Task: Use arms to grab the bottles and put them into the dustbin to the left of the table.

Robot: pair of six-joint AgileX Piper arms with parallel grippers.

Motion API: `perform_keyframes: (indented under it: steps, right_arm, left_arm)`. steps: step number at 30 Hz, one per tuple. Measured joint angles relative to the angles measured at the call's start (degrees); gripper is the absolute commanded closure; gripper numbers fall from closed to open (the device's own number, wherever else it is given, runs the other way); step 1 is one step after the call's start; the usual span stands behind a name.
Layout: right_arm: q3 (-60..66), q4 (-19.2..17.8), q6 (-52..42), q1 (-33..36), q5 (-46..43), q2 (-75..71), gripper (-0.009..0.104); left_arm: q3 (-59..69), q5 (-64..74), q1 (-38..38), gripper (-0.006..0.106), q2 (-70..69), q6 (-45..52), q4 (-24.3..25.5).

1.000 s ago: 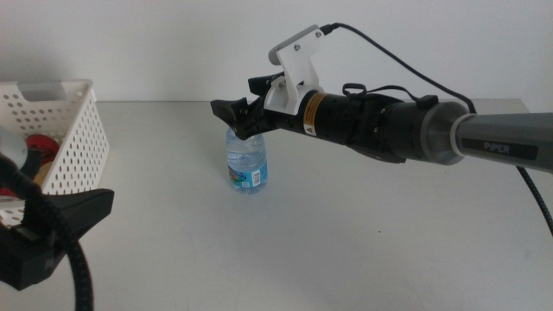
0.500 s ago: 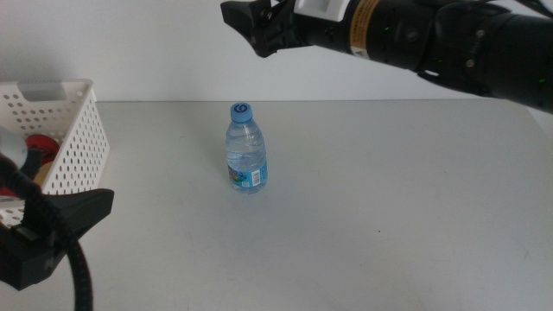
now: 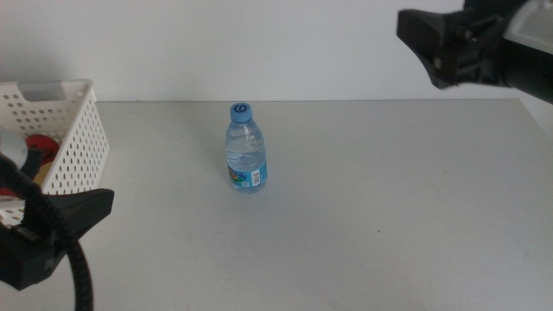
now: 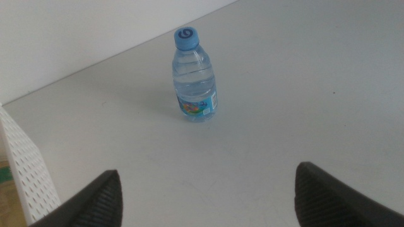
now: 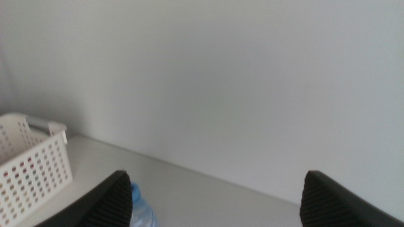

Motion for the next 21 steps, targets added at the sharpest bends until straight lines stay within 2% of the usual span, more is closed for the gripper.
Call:
perform_keyframes:
  steps: [3, 5, 9, 13, 21]
  right_arm:
    - [2.4, 12.3, -14.2, 1.0, 10.2, -7.1, 0.027]
    - [3.4, 18.6, -21.2, 1.7, 16.1, -11.3, 0.027]
    - [5.6, 27.7, -30.5, 3.2, 26.8, -19.2, 0.030]
    - [8.0, 31.2, -33.2, 3.5, 31.8, -26.0, 0.033]
    - [8.5, 31.9, -33.5, 3.6, 32.4, -29.7, 0.034]
  left_arm:
    - [0.0, 0.0, 0.0, 0.007, 0.0, 0.0, 0.0]
    - [0.0, 0.0, 0.0, 0.007, 0.0, 0.0, 0.0]
    - [0.0, 0.0, 0.0, 0.007, 0.0, 0.0, 0.0]
    - [0.0, 0.0, 0.0, 0.007, 0.0, 0.0, 0.0]
    - [0.0, 0.0, 0.0, 0.007, 0.0, 0.0, 0.0]
